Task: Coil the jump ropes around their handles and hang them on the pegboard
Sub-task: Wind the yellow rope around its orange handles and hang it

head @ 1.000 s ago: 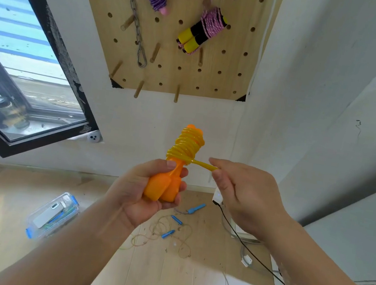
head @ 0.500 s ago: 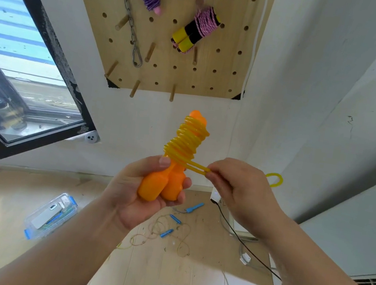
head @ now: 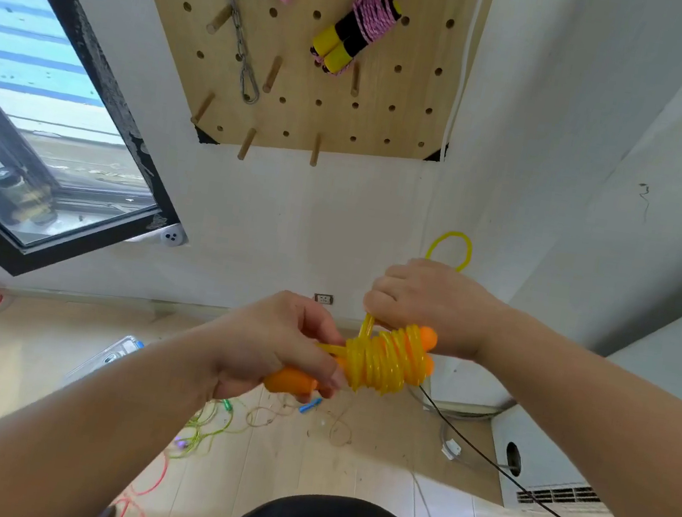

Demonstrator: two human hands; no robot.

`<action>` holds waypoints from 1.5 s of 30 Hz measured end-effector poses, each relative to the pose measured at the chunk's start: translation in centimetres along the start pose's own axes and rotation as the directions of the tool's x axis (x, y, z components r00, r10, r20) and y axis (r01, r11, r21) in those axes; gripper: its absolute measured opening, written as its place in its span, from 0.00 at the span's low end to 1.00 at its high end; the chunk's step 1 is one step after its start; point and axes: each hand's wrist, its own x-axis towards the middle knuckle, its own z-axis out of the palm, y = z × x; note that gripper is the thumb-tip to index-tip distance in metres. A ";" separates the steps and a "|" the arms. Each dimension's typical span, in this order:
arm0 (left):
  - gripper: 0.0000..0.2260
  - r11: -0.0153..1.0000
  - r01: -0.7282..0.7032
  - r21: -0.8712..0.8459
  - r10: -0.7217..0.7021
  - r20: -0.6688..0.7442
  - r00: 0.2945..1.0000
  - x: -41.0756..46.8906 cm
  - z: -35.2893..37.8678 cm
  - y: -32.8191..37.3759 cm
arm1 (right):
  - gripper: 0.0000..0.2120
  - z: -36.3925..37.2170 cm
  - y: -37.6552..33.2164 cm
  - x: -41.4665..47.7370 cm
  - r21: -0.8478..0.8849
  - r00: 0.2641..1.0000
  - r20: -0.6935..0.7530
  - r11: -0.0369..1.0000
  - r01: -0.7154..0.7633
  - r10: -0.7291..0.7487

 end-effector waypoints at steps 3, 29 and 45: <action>0.14 0.889 0.060 0.453 0.018 -0.166 0.986 0.3 0.5 -0.2 | 0.10 -0.5 0.0 1.4 -0.054 0.987 0.159 0.998 0.035 -0.026; 0.13 0.949 -0.030 -0.314 -0.107 -0.409 0.906 4.8 -1.7 -0.9 | 0.04 0.5 -7.3 0.5 0.632 0.679 -0.140 0.593 -0.498 0.720; 0.23 0.816 -0.039 -0.577 0.060 0.017 0.998 2.2 0.1 0.2 | 0.24 -2.1 -6.8 0.7 0.920 0.589 0.353 -0.383 -0.080 0.727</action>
